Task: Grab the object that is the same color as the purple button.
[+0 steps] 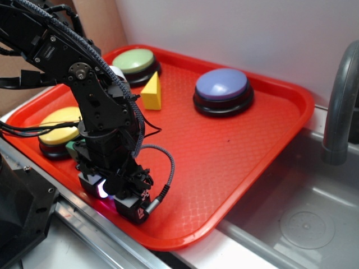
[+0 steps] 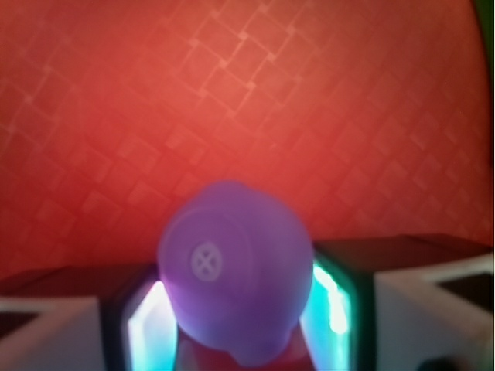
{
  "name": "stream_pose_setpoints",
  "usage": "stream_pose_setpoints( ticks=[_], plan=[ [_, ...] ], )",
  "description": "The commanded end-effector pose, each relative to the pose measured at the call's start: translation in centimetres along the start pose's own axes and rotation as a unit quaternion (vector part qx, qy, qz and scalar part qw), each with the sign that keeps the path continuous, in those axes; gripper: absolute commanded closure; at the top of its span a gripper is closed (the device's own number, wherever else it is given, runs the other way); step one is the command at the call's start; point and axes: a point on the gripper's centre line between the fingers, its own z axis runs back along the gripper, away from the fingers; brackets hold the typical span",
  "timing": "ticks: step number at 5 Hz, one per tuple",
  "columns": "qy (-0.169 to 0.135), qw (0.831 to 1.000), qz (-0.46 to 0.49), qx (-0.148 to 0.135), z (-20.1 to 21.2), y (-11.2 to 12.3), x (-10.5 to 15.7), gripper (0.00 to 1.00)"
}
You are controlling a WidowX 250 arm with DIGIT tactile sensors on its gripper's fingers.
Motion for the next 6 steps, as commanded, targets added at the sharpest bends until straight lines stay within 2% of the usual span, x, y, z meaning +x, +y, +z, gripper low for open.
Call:
stream_pose_setpoints(
  ticks=[1,3,4,6],
  plan=[
    [-0.021,1.0,-0.005,-0.004,3.7,-0.6,1.6,1.0],
    [-0.073,0.997,-0.01,-0.01,9.6,0.6,4.6,1.0],
    [-0.085,0.996,-0.023,-0.007,12.5,2.3,5.9,1.0],
    [-0.131,0.991,-0.023,-0.005,16.6,5.0,6.5,1.0]
  ],
)
